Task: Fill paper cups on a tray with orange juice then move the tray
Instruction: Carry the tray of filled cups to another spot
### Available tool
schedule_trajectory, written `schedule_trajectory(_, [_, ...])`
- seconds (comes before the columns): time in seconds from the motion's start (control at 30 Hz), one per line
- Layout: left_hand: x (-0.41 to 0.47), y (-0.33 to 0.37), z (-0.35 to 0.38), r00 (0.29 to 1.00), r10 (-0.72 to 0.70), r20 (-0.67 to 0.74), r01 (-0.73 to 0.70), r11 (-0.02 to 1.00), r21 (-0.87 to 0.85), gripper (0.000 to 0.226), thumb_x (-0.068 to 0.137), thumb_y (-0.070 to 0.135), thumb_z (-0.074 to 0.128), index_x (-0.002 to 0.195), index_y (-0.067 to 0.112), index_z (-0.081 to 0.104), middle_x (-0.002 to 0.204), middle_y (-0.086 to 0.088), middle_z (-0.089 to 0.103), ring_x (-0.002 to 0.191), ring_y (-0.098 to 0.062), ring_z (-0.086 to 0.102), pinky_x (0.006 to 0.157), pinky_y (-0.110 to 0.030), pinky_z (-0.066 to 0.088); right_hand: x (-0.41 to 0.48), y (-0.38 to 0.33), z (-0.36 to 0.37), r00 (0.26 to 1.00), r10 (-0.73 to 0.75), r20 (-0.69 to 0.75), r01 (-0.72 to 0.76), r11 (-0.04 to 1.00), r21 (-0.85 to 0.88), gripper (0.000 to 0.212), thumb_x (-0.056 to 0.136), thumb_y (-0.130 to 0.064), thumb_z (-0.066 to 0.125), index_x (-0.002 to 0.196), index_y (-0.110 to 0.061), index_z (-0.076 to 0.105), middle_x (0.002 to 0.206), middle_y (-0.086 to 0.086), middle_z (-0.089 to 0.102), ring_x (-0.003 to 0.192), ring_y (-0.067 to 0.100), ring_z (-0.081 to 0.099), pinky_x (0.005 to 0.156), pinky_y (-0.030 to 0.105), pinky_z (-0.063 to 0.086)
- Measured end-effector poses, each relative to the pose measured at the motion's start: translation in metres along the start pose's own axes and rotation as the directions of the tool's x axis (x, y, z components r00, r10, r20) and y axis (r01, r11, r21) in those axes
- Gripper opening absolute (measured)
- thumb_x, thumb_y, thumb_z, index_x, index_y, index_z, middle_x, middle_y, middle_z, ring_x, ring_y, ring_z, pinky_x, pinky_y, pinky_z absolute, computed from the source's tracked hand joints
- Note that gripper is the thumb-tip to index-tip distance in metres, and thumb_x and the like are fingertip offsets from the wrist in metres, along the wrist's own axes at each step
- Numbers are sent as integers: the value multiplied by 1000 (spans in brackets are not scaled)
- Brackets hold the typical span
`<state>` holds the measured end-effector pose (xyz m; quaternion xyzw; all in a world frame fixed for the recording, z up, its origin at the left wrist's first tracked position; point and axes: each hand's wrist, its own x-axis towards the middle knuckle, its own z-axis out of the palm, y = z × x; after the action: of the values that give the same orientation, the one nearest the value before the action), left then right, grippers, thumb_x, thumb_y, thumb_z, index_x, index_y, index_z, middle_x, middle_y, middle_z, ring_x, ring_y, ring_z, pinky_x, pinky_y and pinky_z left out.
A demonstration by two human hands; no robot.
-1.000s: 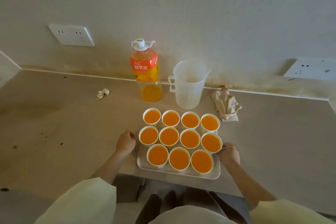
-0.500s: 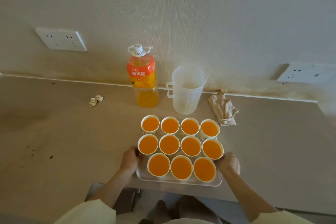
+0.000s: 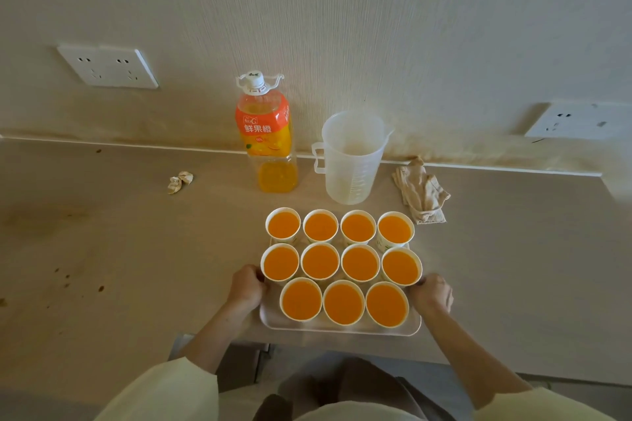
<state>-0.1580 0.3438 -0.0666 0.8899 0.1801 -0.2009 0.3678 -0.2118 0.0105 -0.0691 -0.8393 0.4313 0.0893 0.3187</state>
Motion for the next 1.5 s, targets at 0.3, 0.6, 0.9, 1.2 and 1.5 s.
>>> schedule_trajectory(0.3, [-2,2,-1,1000,19,7,-18,1000,-7,15,84,7,57,76,7,69,82,-6,70,80,-20,64,67,-30,49,0,-6,-6,997,-46,57,48,998,-35,23,93,-26,64,77,-10,62,76,7,62,64,17,58,51,24,44])
schedule_trajectory(0.6, [-5,7,-6,997,26,75,-24,999,-21,9,83,8,59,76,7,65,83,-7,68,81,-20,63,63,-28,45,6,-8,-10,992,-82,96,89,993,-74,20,95,-28,60,85,-11,63,84,8,66,71,18,62,59,27,50])
schedule_trajectory(0.9, [1,-7,16,1000,24,6,-23,996,-90,14,95,27,50,95,17,60,100,-1,67,90,-16,63,81,-38,54,-2,-1,-5,988,-129,86,126,991,43,19,98,-23,56,90,-6,60,90,10,64,75,19,58,62,25,46])
schedule_trajectory(1.2, [-28,5,40,967,-20,-252,-17,989,-145,16,94,20,57,82,8,57,93,-12,67,82,-25,61,70,-33,46,-25,7,8,983,-171,-64,182,958,221,18,98,-20,53,104,-4,57,102,13,65,81,18,58,69,30,48])
schedule_trajectory(1.5, [-37,3,46,929,78,-361,-106,993,-58,16,90,23,63,84,9,57,93,-11,67,84,-28,64,70,-33,47,-36,8,18,986,-107,-124,145,926,350,30,99,-31,45,112,-6,54,110,16,65,94,29,63,85,51,55])
